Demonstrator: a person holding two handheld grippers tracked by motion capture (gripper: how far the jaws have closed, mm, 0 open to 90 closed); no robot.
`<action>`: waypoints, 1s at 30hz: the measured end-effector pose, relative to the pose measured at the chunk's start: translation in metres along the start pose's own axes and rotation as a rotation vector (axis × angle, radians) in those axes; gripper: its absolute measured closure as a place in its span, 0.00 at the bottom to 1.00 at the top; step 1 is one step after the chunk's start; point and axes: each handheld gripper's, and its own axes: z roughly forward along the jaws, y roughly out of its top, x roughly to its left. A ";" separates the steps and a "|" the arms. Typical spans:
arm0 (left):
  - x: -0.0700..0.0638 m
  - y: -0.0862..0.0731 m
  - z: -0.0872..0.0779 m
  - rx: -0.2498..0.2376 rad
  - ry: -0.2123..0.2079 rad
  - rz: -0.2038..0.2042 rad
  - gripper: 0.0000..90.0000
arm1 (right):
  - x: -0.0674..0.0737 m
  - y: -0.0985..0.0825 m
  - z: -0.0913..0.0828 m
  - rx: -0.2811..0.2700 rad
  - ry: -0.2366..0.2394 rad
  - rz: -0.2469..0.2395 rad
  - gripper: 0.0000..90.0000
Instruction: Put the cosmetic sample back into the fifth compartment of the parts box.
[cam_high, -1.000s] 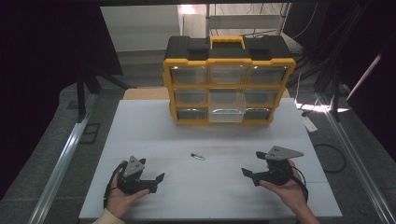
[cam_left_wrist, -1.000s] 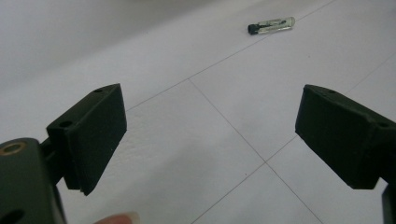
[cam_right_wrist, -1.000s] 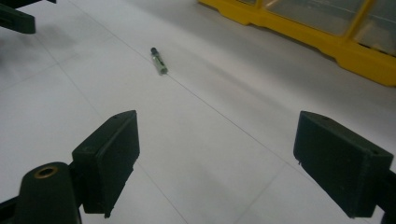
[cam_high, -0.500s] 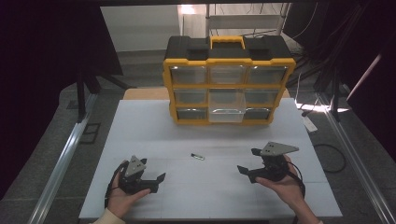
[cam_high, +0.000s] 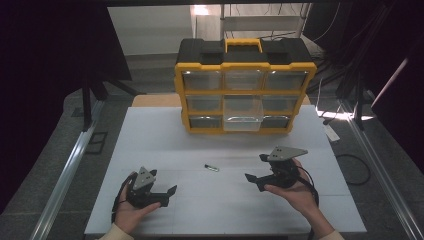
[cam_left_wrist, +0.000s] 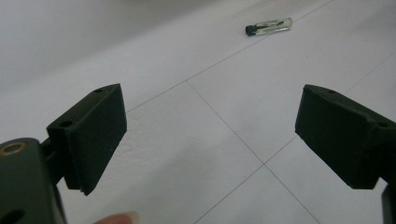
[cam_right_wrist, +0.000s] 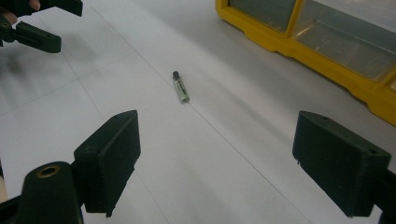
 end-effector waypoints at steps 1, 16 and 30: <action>0.000 0.000 0.000 0.001 0.000 0.000 0.11 | 0.000 0.001 0.001 0.003 0.004 0.000 0.17; -0.001 0.000 0.000 0.004 0.002 0.004 0.11 | 0.002 0.010 0.010 0.020 0.030 -0.018 0.17; -0.001 0.000 -0.001 -0.001 0.001 0.004 0.11 | 0.002 0.014 0.022 0.034 0.036 -0.019 0.17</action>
